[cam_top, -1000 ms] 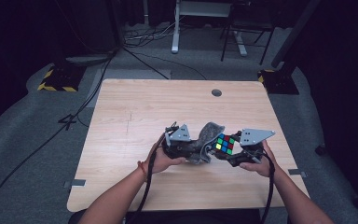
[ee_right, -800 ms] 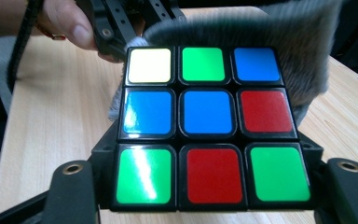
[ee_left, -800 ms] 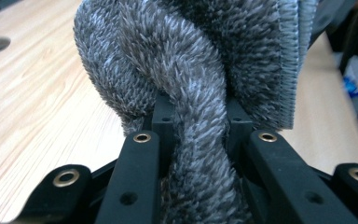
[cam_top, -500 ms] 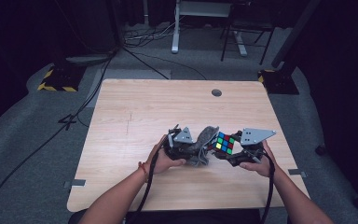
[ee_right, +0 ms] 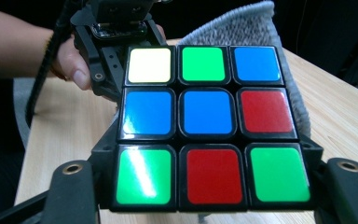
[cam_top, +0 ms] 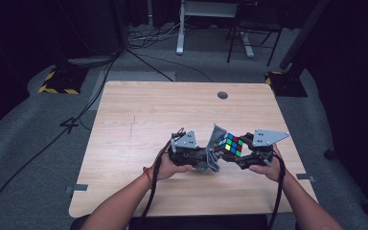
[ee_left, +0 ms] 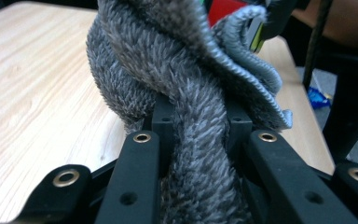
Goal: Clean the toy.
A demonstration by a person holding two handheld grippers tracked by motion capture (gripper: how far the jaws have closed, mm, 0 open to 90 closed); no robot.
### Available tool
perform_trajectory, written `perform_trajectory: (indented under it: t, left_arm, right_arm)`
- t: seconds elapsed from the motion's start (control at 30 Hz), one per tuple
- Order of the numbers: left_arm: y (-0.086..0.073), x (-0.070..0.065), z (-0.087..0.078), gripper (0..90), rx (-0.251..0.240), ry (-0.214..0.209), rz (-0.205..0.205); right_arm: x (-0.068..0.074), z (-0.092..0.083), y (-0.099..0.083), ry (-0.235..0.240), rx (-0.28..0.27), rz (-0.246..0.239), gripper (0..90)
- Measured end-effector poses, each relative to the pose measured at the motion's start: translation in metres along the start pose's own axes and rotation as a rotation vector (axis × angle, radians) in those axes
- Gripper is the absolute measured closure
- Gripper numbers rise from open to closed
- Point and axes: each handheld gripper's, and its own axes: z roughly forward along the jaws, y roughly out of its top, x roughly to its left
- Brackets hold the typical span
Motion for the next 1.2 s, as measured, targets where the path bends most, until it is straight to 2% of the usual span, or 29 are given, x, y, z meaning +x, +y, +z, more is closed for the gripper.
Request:
perform_trajectory:
  t: [0.07, 0.17, 0.3, 0.37, 0.47, 0.67, 0.7, 0.73, 0.77, 0.8, 0.83, 0.87, 0.9, 0.93, 1.0, 1.03, 1.07, 1.1, 1.17, 1.2]
  left_arm:
    - [0.0, -0.001, -0.001, 73.5, -0.024, -0.015, -0.001]
    - [0.0, -0.002, -0.001, 73.6, -0.029, -0.017, 0.007]
    - [0.0, -0.001, -0.002, 73.6, 0.031, 0.035, 0.059]
    - [-0.001, 0.0, -0.002, 73.6, 0.041, 0.036, 0.051]
    - [-0.003, 0.0, -0.002, 73.6, 0.079, 0.036, 0.067]
    - [-0.004, 0.001, -0.001, 73.5, 0.105, 0.046, 0.067]
    - [-0.005, 0.001, 0.0, 73.5, 0.147, 0.064, 0.097]
    - [-0.007, 0.001, 0.0, 73.4, 0.173, 0.073, 0.109]
    - [-0.009, 0.003, 0.001, 73.0, 0.208, 0.08, 0.113]
    - [-0.011, 0.007, 0.002, 71.6, 0.223, 0.076, 0.095]
    - [-0.011, 0.007, 0.002, 67.5, 0.223, 0.076, 0.095]
    - [-0.016, 0.013, 0.003, 60.5, 0.273, 0.082, 0.05]
    - [-0.016, 0.013, 0.003, 55.3, 0.273, 0.082, 0.05]
    - [-0.02, 0.015, 0.004, 49.4, 0.337, 0.124, 0.067]
    - [-0.023, 0.018, 0.003, 36.0, 0.362, 0.133, 0.048]
    - [-0.023, 0.018, 0.003, 26.7, 0.376, 0.156, 0.056]
    - [-0.022, 0.019, 0.002, 17.4, 0.371, 0.163, 0.054]
    - [-0.022, 0.019, 0.002, 15.1, 0.371, 0.163, 0.054]
    - [-0.02, 0.018, -0.002, 15.5, 0.358, 0.164, 0.06]
    - [-0.015, 0.015, -0.005, 16.4, 0.321, 0.196, 0.071]
  right_arm:
    - [-0.001, -0.001, 0.0, 0.011, -0.021, 0.011, 33.8]
    - [-0.002, 0.0, -0.001, 0.027, -0.03, 0.025, 33.7]
    - [-0.001, 0.002, -0.003, 0.015, 0.021, 0.001, 33.8]
    - [-0.001, 0.003, -0.004, 0.008, 0.037, -0.004, 33.8]
    - [0.0, 0.007, -0.008, 0.017, 0.071, -0.009, 33.8]
    - [-0.001, 0.012, -0.012, 0.016, 0.087, -0.004, 33.7]
    - [-0.002, 0.013, -0.014, 0.019, 0.105, -0.003, 33.8]
    - [-0.002, 0.015, -0.016, 0.016, 0.124, -0.008, 33.7]
    - [-0.002, 0.016, -0.018, 0.012, 0.145, -0.012, 33.8]
    - [-0.002, 0.017, -0.02, 0.015, 0.163, -0.015, 33.8]
    - [-0.002, 0.017, -0.02, 0.015, 0.163, -0.015, 33.8]
    - [-0.001, 0.019, -0.023, 0.016, 0.177, -0.017, 33.8]
    - [-0.001, 0.019, -0.023, 0.016, 0.177, -0.017, 33.8]
    - [-0.001, 0.018, -0.023, 0.016, 0.173, -0.012, 33.8]
    - [-0.002, 0.017, -0.022, 0.005, 0.165, -0.008, 33.8]
    - [-0.003, 0.016, -0.023, 0.002, 0.162, -0.008, 33.8]
    - [-0.003, 0.015, -0.023, -0.006, 0.154, 0.002, 33.8]
    - [-0.003, 0.015, -0.023, -0.006, 0.154, 0.002, 33.8]
    - [-0.006, 0.013, -0.022, -0.019, 0.142, 0.022, 33.8]
    - [-0.006, 0.012, -0.021, -0.024, 0.136, 0.029, 33.8]
